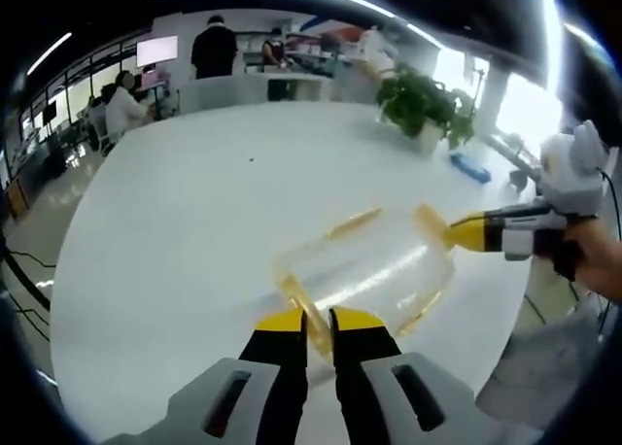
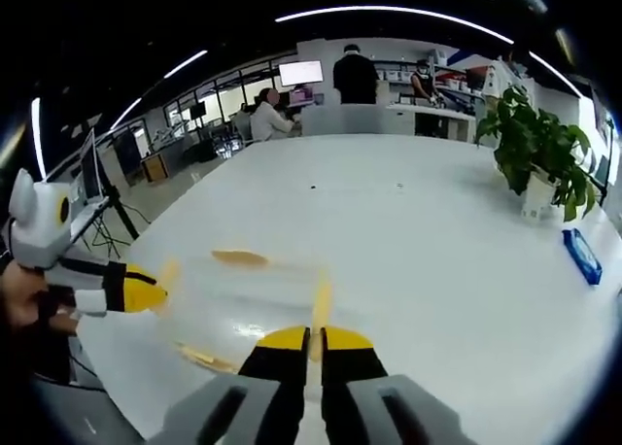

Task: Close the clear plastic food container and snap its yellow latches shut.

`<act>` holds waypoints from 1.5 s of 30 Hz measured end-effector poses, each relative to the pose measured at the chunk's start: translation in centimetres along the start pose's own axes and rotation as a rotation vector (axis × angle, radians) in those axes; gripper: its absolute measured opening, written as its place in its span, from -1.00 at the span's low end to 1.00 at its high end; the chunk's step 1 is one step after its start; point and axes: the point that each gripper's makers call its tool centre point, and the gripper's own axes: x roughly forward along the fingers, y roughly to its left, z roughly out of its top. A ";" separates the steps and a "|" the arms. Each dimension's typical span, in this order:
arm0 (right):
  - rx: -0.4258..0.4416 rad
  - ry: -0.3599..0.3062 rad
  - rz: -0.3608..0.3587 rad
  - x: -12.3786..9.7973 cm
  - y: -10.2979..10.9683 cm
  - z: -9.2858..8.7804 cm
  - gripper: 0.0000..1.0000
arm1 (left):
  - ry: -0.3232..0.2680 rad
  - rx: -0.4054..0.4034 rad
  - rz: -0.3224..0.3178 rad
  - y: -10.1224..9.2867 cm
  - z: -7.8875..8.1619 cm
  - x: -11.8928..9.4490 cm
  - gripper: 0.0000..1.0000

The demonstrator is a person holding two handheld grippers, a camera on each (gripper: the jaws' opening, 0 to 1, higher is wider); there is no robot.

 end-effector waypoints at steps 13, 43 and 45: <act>0.028 0.002 0.003 0.5 -0.1 -0.2 -1.00 | 0.011 -0.026 -0.013 0.2 -0.1 0.9 -0.87; 0.100 -0.046 -0.008 0.3 -1.2 0.6 -0.71 | -0.014 -0.154 0.042 3.1 -1.1 -0.4 -0.48; 0.095 -0.032 -0.001 0.6 -1.1 0.4 -0.66 | -0.038 -0.206 -0.011 2.2 -0.6 0.0 -0.42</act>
